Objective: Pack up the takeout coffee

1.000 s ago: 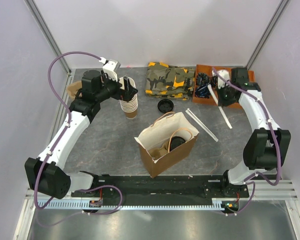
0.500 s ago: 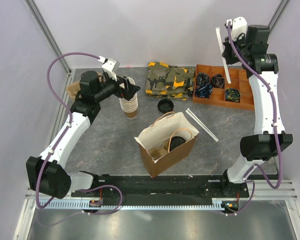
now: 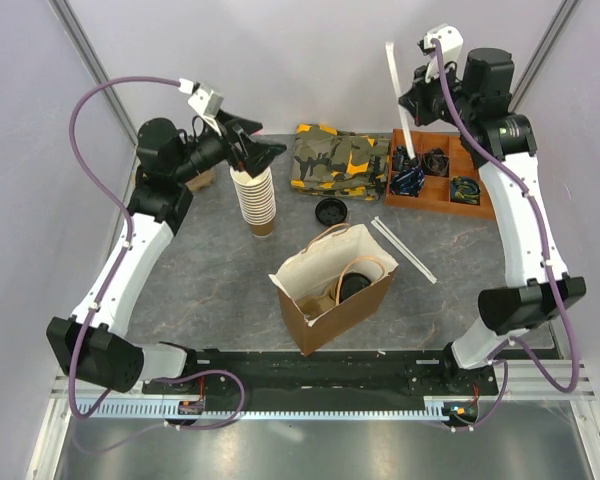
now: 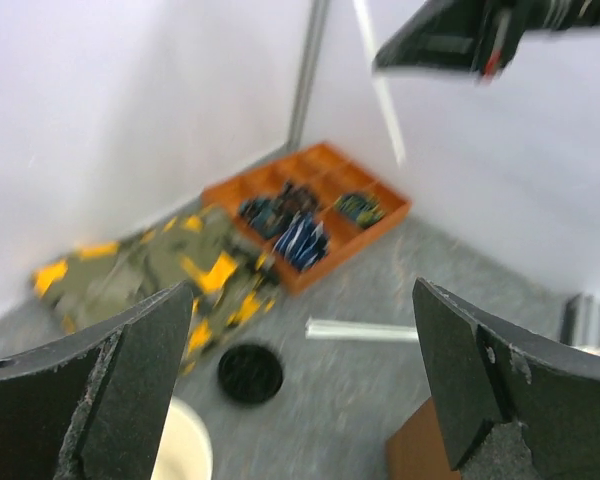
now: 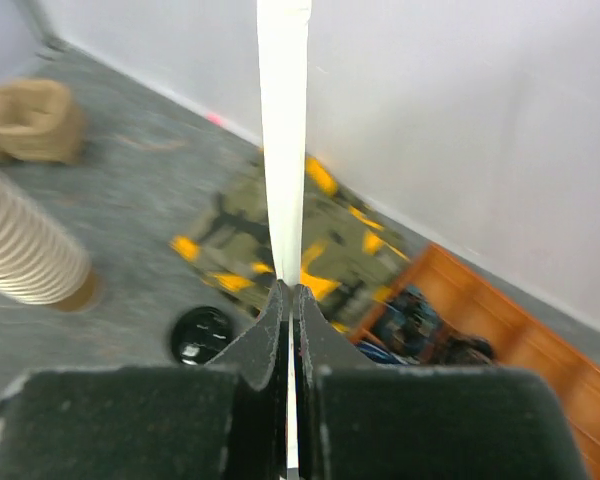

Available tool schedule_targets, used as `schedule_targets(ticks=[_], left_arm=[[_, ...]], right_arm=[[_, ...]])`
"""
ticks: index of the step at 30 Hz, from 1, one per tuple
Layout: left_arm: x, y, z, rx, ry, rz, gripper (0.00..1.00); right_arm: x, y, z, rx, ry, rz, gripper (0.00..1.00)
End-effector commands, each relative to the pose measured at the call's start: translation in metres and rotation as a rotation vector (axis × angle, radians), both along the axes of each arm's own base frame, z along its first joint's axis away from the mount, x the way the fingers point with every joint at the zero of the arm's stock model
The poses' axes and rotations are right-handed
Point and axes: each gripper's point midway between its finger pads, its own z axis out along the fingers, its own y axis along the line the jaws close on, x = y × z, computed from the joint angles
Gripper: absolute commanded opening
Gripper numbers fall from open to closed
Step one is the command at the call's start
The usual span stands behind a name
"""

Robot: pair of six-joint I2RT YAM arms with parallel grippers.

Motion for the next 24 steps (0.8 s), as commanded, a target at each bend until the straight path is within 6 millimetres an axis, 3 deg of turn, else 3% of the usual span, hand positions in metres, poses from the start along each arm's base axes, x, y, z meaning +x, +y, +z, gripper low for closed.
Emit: schedule_targets(ticks=[1, 7, 11, 18, 24], left_arm=[[-0.022, -0.023, 0.056, -0.141, -0.026, -0.162, 0.98], [-0.037, -0.04, 0.109, -0.276, -0.084, -0.213, 0.97], [-0.05, -0.054, 0.129, -0.316, -0.128, -0.245, 0.97], [-0.079, -0.072, 0.146, -0.344, -0.175, -0.287, 0.97], [-0.078, -0.07, 0.154, -0.343, -0.202, -0.23, 0.94]], right_arm=[[-0.061, 0.048, 0.082, 0.161, -0.216, 0.169, 0.0], [-0.098, 0.081, 0.09, 0.235, -0.235, 0.296, 0.0], [-0.12, 0.098, 0.097, 0.307, -0.232, 0.365, 0.0], [-0.152, 0.122, 0.099, 0.342, -0.222, 0.471, 0.0], [-0.178, 0.14, 0.094, 0.346, -0.214, 0.546, 0.0]])
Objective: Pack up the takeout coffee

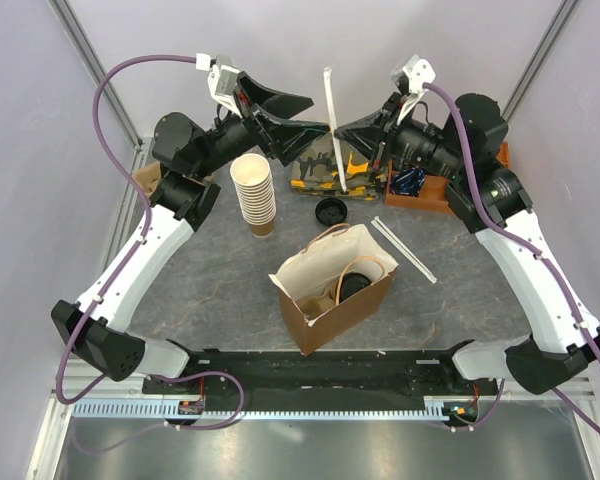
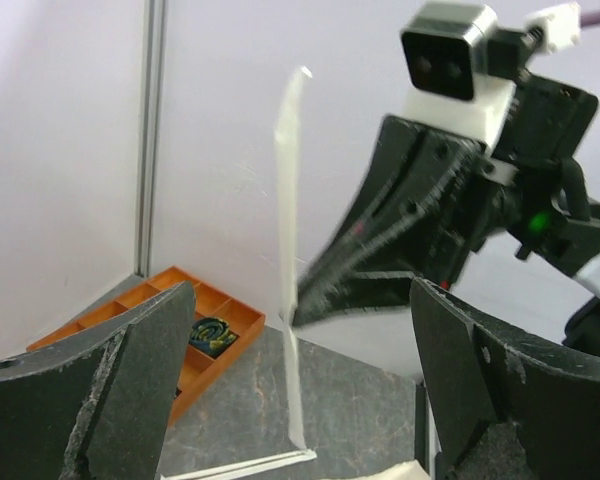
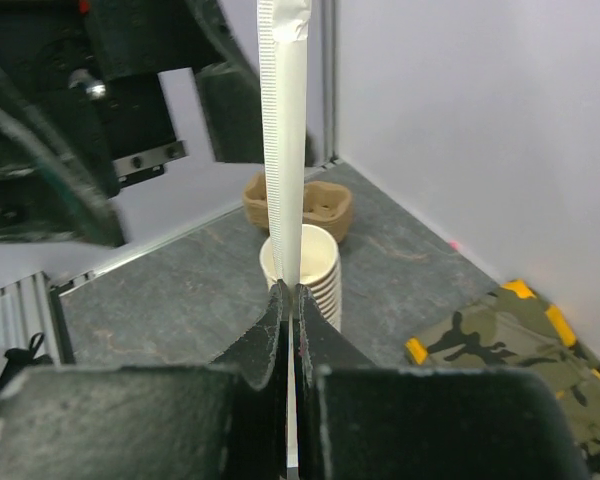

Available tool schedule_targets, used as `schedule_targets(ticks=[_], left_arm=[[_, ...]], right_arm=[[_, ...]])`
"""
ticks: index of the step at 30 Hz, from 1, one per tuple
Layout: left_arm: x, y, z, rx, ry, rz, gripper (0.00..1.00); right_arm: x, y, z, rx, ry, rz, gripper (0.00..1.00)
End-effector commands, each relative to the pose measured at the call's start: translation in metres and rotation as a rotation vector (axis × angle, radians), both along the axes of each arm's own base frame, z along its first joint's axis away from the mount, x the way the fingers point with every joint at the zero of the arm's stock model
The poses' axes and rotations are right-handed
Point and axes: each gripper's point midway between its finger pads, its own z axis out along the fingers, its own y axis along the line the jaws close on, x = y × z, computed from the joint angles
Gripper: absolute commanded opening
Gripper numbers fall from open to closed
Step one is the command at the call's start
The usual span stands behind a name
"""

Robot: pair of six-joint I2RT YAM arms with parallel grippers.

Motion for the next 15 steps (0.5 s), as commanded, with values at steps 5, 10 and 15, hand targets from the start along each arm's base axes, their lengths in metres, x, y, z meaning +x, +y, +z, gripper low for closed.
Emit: schedule_targets(ticks=[5, 10, 15], left_arm=[[-0.01, 0.011, 0.038, -0.052, -0.046, 0.075, 0.86], [-0.018, 0.008, 0.038, -0.056, -0.021, 0.037, 0.67], [-0.032, 0.005, 0.038, -0.041, -0.016, -0.033, 0.23]], right_arm=[[-0.045, 0.016, 0.013, 0.034, -0.07, 0.111, 0.0], [-0.048, 0.021, 0.009, 0.035, -0.07, 0.122, 0.0], [-0.05, 0.023, 0.006, 0.036, -0.063, 0.131, 0.0]])
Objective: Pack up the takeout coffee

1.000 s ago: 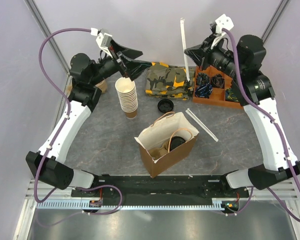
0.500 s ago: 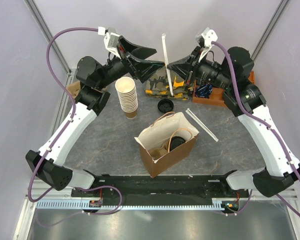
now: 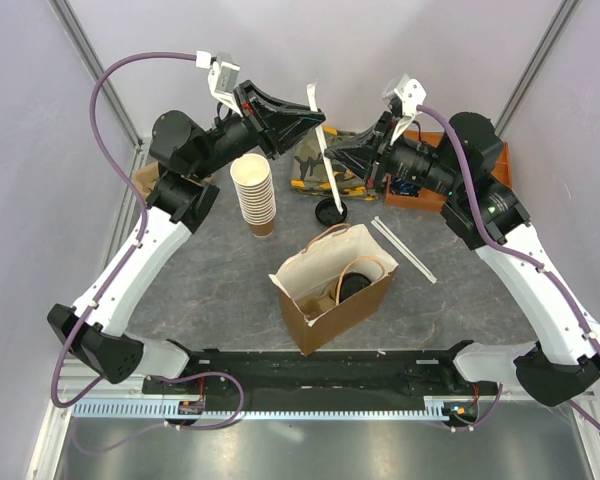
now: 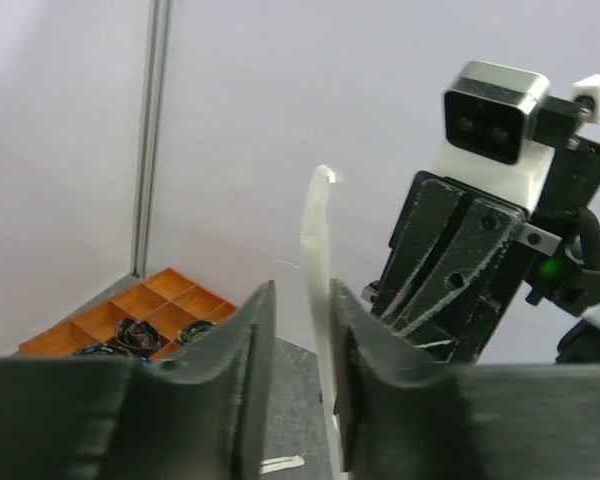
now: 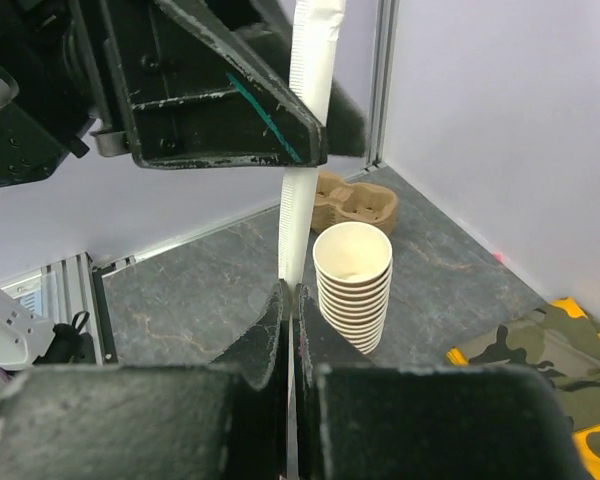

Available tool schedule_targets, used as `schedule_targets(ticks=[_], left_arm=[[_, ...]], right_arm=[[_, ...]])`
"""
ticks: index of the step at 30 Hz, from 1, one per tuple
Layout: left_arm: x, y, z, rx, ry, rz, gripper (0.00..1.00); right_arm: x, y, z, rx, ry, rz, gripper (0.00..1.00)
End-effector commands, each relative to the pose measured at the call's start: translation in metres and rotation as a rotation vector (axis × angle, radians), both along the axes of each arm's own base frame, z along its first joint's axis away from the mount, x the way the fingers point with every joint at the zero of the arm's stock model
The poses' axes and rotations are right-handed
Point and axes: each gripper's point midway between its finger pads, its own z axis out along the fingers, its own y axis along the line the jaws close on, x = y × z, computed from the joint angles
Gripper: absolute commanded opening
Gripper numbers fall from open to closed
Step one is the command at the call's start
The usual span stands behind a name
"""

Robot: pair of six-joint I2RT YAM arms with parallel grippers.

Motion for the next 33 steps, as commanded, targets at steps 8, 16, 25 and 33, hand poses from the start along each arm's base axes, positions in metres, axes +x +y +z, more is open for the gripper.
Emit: schedule_targets(ticks=[8, 16, 25, 33], left_arm=[[-0.044, 0.026, 0.025, 0.06, -0.093, -0.011, 0.02], [-0.11, 0.043, 0.017, 0.188, -0.189, -0.143, 0.02], [-0.15, 0.036, -0.034, 0.277, -0.223, -0.288, 0.02], [-0.154, -0.001, -0.08, 0.325, -0.324, -0.27, 0.02]], right_arm=[[-0.004, -0.022, 0.04, 0.048, -0.116, -0.114, 0.98], [0.006, -0.063, 0.042, -0.043, -0.196, -0.302, 0.98], [0.03, -0.104, 0.022, -0.03, -0.105, -0.436, 0.98], [0.031, -0.113, -0.002, -0.039, -0.03, -0.42, 0.98]])
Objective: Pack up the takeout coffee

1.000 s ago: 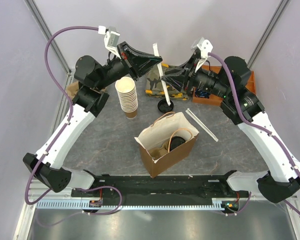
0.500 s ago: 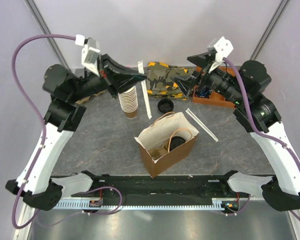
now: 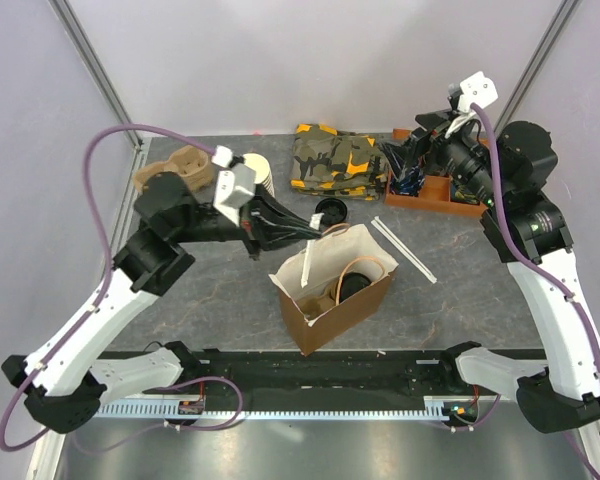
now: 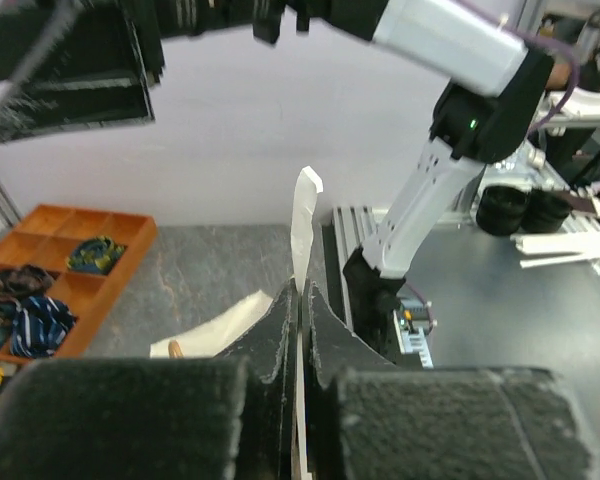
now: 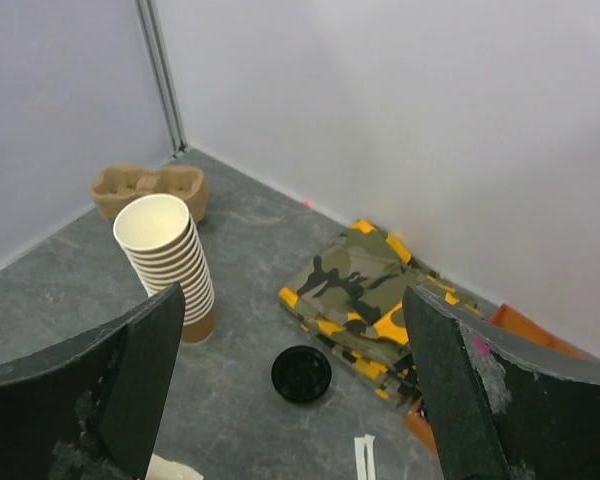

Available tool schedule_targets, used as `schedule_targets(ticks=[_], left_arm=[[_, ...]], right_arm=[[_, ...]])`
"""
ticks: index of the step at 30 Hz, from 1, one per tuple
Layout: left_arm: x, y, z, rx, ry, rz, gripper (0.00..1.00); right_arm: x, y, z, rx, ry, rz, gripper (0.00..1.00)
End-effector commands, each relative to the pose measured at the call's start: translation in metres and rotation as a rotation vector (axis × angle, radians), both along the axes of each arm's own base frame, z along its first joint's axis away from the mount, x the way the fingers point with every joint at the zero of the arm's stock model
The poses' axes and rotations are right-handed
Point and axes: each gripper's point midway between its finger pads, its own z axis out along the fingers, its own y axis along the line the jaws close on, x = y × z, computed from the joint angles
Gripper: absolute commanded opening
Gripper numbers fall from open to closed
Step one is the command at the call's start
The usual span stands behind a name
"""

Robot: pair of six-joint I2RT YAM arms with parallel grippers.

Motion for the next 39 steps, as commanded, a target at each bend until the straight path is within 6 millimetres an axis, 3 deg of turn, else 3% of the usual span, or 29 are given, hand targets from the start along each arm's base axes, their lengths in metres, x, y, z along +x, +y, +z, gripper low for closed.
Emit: schedule_targets(ticks=[1, 8, 14, 20, 23, 24, 27, 30, 33, 34, 39], left_arm=[[0.012, -0.01, -0.016, 0.02, -0.124, 0.063, 0.02], [0.008, -0.029, -0.057, 0.134, -0.143, 0.05, 0.02], [0.012, -0.035, -0.107, 0.315, -0.146, 0.079, 0.03], [0.019, -0.041, -0.137, 0.425, -0.072, 0.093, 0.04], [0.02, -0.042, -0.145, 0.456, -0.035, 0.097, 0.16], [0.023, -0.043, -0.149, 0.468, -0.016, 0.111, 0.27], [0.025, -0.043, -0.156, 0.488, 0.007, 0.123, 0.45], [0.026, -0.041, -0.152, 0.481, 0.01, 0.138, 0.57], [0.027, -0.039, -0.128, 0.442, -0.009, 0.163, 0.68], [0.026, -0.036, -0.109, 0.405, -0.031, 0.169, 0.7], [0.006, -0.017, -0.059, 0.289, -0.092, 0.133, 0.83]], right_arm=[[-0.013, 0.002, -0.001, 0.015, 0.009, 0.041, 0.98], [-0.013, 0.0, -0.013, -0.027, 0.019, 0.041, 0.98], [-0.013, -0.005, -0.023, -0.041, 0.034, 0.018, 0.98], [-0.015, -0.011, -0.04, -0.076, 0.067, -0.01, 0.98], [-0.015, -0.013, -0.047, -0.092, 0.081, -0.018, 0.98], [-0.015, -0.014, -0.048, -0.096, 0.087, -0.021, 0.98], [-0.013, -0.017, -0.053, -0.103, 0.101, -0.042, 0.98], [-0.013, -0.019, -0.055, -0.105, 0.106, -0.053, 0.98], [-0.011, -0.019, -0.057, -0.103, 0.115, -0.06, 0.98], [-0.01, -0.019, -0.059, -0.102, 0.119, -0.06, 0.98], [-0.005, -0.019, -0.062, -0.091, 0.14, -0.077, 0.98]])
